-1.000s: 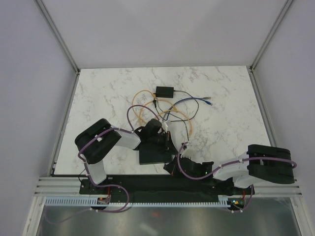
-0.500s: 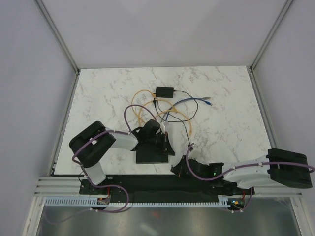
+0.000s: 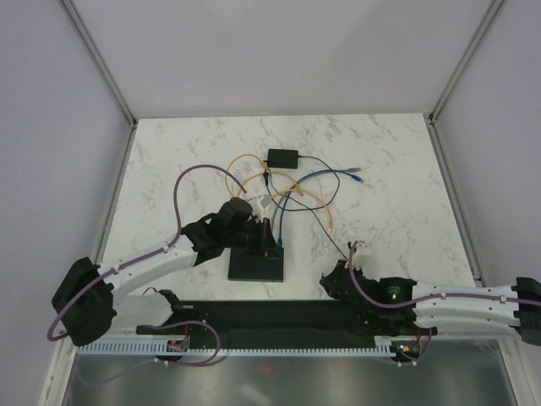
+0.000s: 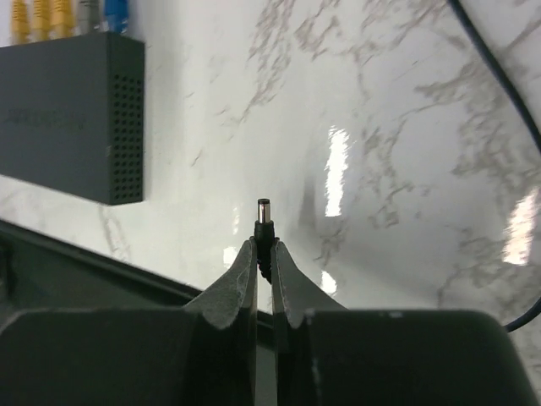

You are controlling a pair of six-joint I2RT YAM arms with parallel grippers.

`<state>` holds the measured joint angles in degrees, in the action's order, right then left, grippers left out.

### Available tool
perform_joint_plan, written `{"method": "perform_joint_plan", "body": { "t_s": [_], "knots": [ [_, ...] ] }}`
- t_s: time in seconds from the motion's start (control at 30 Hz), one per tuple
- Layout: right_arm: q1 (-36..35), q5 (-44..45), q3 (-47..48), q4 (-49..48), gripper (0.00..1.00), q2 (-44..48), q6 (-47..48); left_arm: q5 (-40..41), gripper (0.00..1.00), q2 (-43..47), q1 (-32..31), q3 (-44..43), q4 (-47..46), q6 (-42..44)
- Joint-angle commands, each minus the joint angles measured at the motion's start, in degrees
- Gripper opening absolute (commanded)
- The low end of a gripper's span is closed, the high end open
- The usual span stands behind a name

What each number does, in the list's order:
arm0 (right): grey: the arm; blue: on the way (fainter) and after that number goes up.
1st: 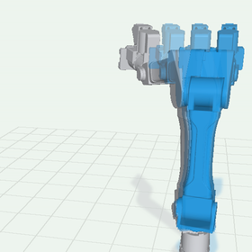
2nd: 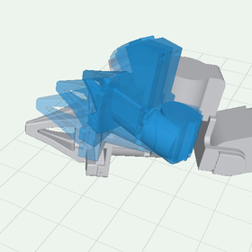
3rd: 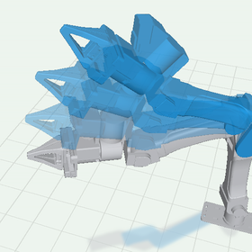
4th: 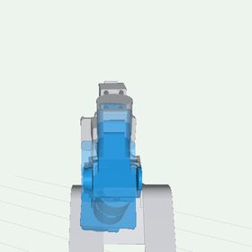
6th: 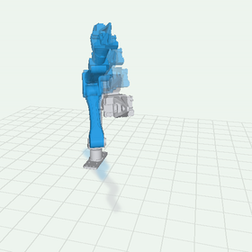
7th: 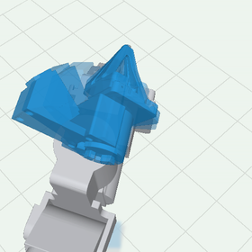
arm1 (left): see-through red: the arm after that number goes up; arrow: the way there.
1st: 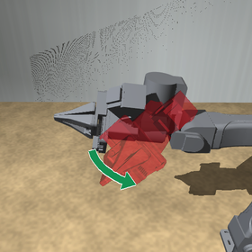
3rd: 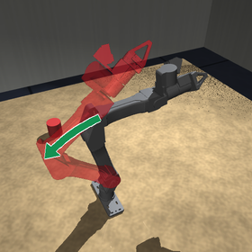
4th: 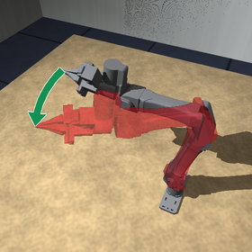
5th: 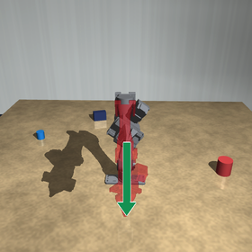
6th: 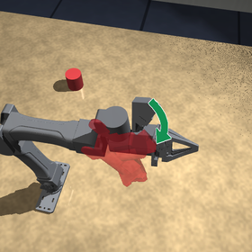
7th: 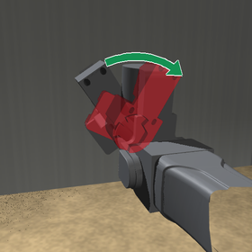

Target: Pull the plug from the switch port

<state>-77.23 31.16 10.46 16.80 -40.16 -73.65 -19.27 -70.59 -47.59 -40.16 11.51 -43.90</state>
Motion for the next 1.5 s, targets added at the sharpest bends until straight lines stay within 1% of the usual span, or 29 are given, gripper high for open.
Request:
{"method": "perform_joint_plan", "body": {
  "t_s": [0.0,0.03,0.1,0.13,0.17,0.2,0.23,0.27,0.3,0.33,0.37,0.4,0.43,0.47,0.5,0.53,0.6,0.7,0.77,0.83,0.97,1.0,1.03,1.1,1.23,1.33,1.4,1.47],
  "knots": [
    [4.09,1.37,5.61,3.86,0.00,-5.26,6.92,3.08,0.18,8.06,0.13,-2.11,7.03,1.10],
    [6.89,0.84,8.15,3.86,0.00,-7.02,10.24,3.62,0.21,9.92,0.22,-2.11,7.91,0.75],
    [10.07,-0.92,10.71,3.68,0.00,-11.66,13.95,5.46,0.23,13.27,0.13,-1.68,11.16,-0.30],
    [11.74,-1.62,13.16,3.33,0.00,-13.09,15.71,5.99,0.28,16.59,0.22,-1.50,12.13,-0.40],
    [15.32,-2.32,14.49,3.33,0.00,-14.40,19.73,6.69,0.30,17.84,0.22,-1.06,13.53,-0.48],
    [17.44,-4.16,16.94,3.42,0.00,-16.68,21.60,8.35,0.31,18.98,0.22,-1.23,16.85,-0.49],
    [22.60,-5.22,18.01,3.42,0.00,-17.75,23.70,9.24,0.31,20.82,0.22,-1.41,18.97,0.12],
    [25.61,-6.45,18.89,3.42,0.00,-19.58,26.86,10.20,0.31,21.80,0.31,-1.67,20.64,0.48],
    [28.95,-10.03,19.77,3.33,0.00,-20.39,28.72,12.22,0.34,22.59,0.31,-2.02,24.23,0.66],
    [32.37,-11.63,21.34,3.42,0.00,-21.09,30.21,13.37,0.35,23.12,0.22,-2.29,25.74,0.92],
    [38.76,-13.21,22.14,3.68,0.00,-21.88,31.53,14.07,0.36,24.26,0.22,-2.81,27.06,1.44],
    [41.87,-13.92,23.72,4.20,0.00,-21.98,34.07,15.30,0.37,24.62,0.39,-2.99,29.16,1.71],
    [46.95,-14.02,24.77,5.69,0.00,-21.98,35.23,15.66,0.37,25.14,0.40,-3.17,29.71,1.97],
    [49.00,-13.58,25.83,6.75,0.00,-21.98,36.37,15.92,0.37,26.10,0.31,-2.91,30.15,2.06],
    [51.02,-12.71,28.54,7.98,0.00,-21.89,38.56,16.71,0.40,26.64,0.31,-2.73,30.33,1.98],
    [53.65,-10.52,30.22,10.77,0.00,-21.80,39.71,17.15,0.41,27.08,0.31,-2.47,30.42,1.98],
    [55.69,-7.27,35.30,13.51,0.00,-20.93,41.99,18.55,0.47,27.34,0.40,-1.59,30.24,1.54],
    [59.47,-1.64,41.54,17.38,0.00,-20.22,43.93,20.57,0.50,25.07,0.31,-1.59,30.24,1.89],
    [62.72,1.26,43.67,18.18,0.00,-20.83,45.60,21.55,0.50,23.31,0.40,-2.46,30.24,2.68],
    [66.22,1.98,45.61,18.18,0.00,-22.06,46.75,23.04,0.51,20.76,0.40,-3.43,30.24,3.20],
    [71.86,-3.19,46.49,15.99,0.00,-26.45,48.15,24.63,0.52,16.37,0.66,-6.67,29.98,4.08],
    [72.57,-6.25,46.06,15.55,0.00,-26.81,48.07,24.89,0.52,15.58,0.66,-7.12,30.06,4.26],
    [73.44,-7.50,45.79,14.42,0.00,-27.16,47.98,24.89,0.54,14.00,0.66,-7.47,29.89,4.43],
    [73.72,-12.49,44.13,12.74,0.00,-28.04,48.16,24.46,0.56,12.67,0.92,-8.09,29.37,4.61],
    [73.72,-20.50,40.79,9.40,0.05,-32.42,49.12,22.35,0.56,10.21,1.01,-7.83,26.82,5.14],
    [73.63,-21.05,37.45,7.11,0.10,-34.36,50.00,19.54,0.53,8.36,1.01,-6.51,23.67,4.53],
    [73.63,-20.09,36.39,6.76,0.10,-35.33,50.18,17.08,0.50,6.78,0.92,-5.81,21.90,3.91],
    [73.71,-20.25,36.56,6.67,0.11,-36.74,49.48,15.24,0.50,5.55,1.01,-4.75,19.44,2.86]
  ]
}}
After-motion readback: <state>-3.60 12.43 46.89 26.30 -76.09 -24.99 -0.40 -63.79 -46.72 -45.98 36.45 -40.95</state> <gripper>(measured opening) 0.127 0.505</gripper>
